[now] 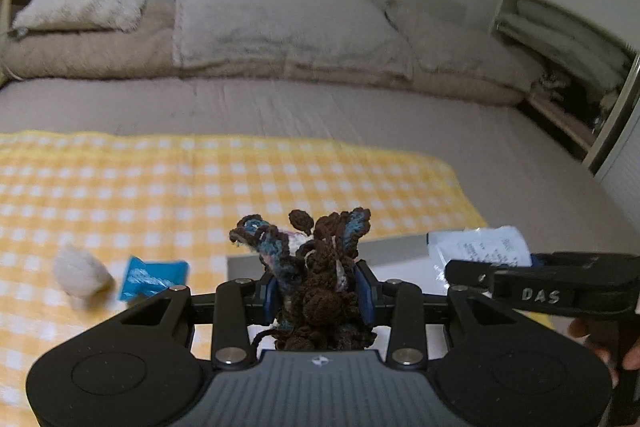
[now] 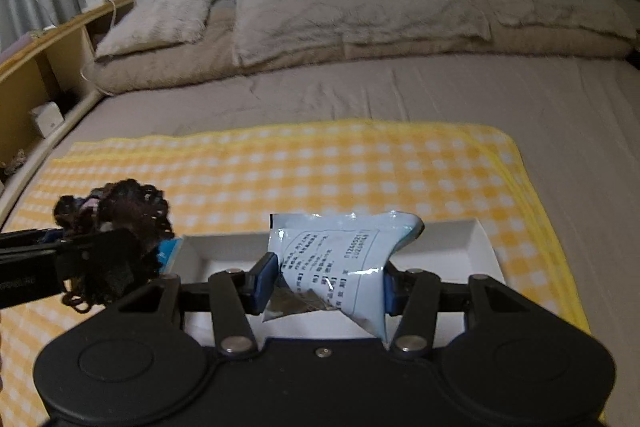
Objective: Organize soft objects
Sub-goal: 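Carry the yarn piece and white packet over the white box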
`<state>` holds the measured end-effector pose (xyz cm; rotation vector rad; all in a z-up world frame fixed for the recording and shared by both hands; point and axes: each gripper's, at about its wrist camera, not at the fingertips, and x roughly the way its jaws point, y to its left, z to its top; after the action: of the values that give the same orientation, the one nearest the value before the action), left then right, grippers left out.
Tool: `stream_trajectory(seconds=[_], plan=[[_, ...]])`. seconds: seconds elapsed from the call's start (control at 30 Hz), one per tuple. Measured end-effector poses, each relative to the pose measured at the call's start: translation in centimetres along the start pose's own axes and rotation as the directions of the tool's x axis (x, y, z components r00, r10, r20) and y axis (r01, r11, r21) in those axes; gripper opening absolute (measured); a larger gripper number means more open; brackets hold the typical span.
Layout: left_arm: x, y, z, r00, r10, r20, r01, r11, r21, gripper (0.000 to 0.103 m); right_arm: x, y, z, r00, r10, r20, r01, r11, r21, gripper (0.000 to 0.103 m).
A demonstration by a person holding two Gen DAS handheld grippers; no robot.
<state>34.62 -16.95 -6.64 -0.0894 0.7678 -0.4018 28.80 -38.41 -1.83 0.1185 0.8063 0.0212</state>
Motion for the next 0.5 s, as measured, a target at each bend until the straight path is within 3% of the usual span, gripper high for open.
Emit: stream_trajectory(seconds=[0.3,0.5], plan=[[5.4,0.4,-1.2,0.996,0.064,-0.058,-0.063,0.998,0.024,0.04,3.9,-2.6,-1.2,0.996,0.01,-0.089,-0.004,0.998,0.068,0.052],[6.9,1.7,-1.7,0.991,0.128,-0.038,-0.124,0.989,0.077,0.046,6.5,-1.9,-1.5,0.99,0.034,-0.136,-0.023,0.997,0.08,0.052]])
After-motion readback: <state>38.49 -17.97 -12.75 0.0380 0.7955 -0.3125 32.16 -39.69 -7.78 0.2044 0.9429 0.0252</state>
